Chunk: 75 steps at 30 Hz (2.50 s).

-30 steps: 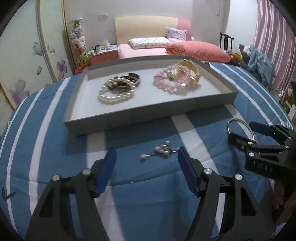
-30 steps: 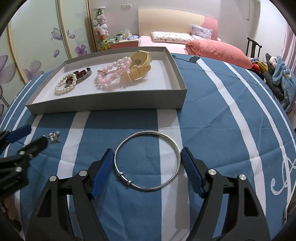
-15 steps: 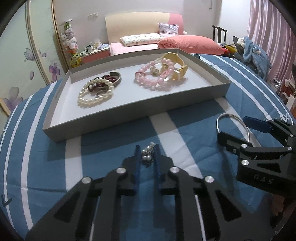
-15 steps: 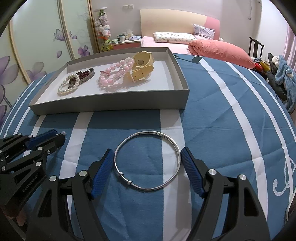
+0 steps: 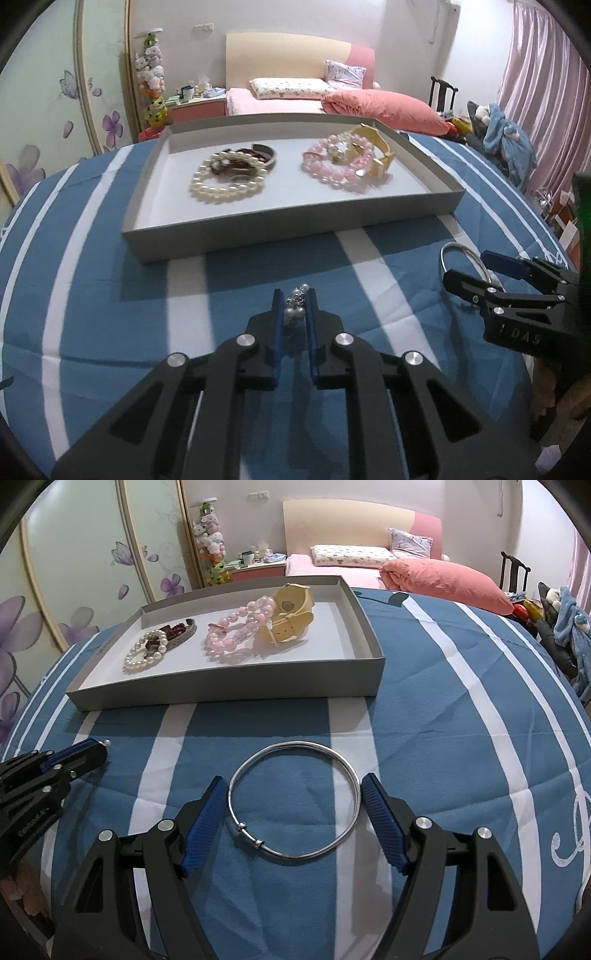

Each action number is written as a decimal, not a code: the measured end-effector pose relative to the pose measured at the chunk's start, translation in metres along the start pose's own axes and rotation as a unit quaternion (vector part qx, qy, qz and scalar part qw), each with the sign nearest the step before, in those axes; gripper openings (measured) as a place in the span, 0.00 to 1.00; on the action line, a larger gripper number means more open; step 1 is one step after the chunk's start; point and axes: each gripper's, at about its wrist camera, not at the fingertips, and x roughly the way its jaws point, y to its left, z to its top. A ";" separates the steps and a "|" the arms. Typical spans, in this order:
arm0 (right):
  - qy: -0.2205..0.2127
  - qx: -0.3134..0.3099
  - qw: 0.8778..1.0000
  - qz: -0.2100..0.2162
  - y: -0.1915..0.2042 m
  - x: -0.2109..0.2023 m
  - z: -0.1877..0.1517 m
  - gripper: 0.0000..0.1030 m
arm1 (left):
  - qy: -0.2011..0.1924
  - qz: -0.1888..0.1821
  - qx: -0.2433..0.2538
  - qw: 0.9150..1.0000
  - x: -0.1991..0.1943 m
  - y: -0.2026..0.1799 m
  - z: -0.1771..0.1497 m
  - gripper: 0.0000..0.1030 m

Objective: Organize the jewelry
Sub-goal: 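Grasp the pearl earrings with the left tool while the right tool grasps the silver bangle, then carry the earrings and bangle into the gray tray and open both tools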

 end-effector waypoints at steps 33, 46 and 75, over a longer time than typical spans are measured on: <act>-0.115 -0.015 0.993 0.033 0.026 -0.047 0.005 0.72 | -0.125 0.002 -0.044 0.991 -0.060 0.016 0.001 0.12; -0.186 -0.034 0.981 0.037 0.038 -0.075 0.017 0.72 | -0.172 0.007 -0.017 0.985 -0.078 0.000 0.012 0.12; -0.245 -0.012 0.969 0.029 0.038 -0.017 0.094 0.72 | -0.225 0.035 -0.022 0.973 -0.028 0.014 0.097 0.12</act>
